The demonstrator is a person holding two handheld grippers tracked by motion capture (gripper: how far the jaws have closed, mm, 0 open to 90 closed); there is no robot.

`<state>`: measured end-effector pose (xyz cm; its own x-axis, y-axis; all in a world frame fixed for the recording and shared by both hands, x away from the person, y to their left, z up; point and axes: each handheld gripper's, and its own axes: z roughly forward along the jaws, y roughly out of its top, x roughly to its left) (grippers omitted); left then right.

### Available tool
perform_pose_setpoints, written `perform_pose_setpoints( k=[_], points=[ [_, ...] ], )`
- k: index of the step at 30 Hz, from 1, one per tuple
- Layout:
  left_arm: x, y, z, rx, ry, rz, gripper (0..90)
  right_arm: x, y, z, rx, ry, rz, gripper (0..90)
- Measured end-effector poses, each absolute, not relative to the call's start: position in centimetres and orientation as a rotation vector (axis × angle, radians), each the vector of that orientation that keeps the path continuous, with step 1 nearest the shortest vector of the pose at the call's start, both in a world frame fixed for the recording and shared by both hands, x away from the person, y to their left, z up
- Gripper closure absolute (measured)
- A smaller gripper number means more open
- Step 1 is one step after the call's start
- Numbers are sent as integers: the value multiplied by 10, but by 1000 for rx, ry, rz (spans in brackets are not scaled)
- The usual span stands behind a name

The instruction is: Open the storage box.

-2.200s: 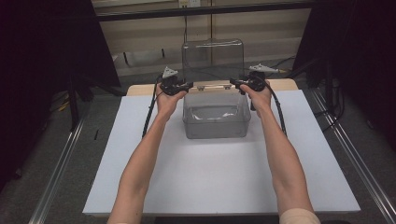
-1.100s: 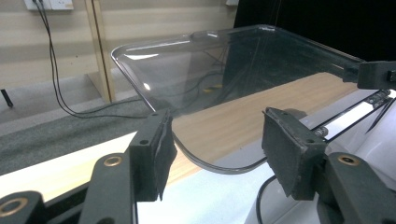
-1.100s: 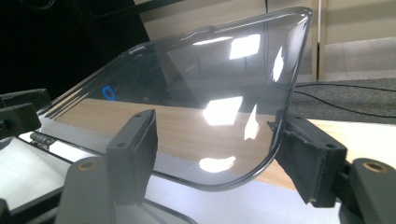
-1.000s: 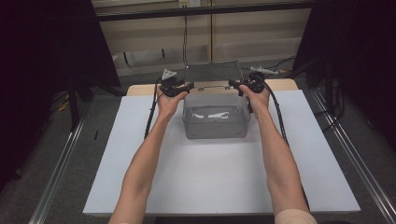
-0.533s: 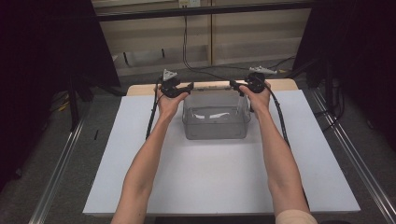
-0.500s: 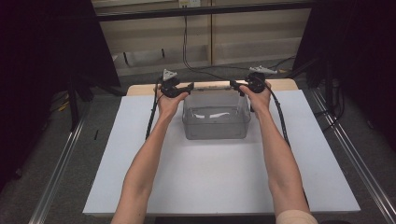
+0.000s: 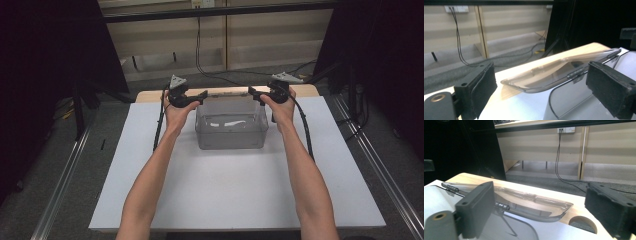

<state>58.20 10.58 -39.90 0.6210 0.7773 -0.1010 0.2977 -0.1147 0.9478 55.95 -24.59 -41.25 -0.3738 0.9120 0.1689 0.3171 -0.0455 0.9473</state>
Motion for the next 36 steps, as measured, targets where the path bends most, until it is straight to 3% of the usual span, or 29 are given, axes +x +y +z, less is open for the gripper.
perform_pose_setpoints(
  k=[11,36],
  points=[
    [557,116,-400,1680,849,531,35,540,-245,-408,1272,1673,1445,35],
    [484,142,-391,1605,824,573,29,476,-253,-392,1158,1646,1431,16]
  ],
)
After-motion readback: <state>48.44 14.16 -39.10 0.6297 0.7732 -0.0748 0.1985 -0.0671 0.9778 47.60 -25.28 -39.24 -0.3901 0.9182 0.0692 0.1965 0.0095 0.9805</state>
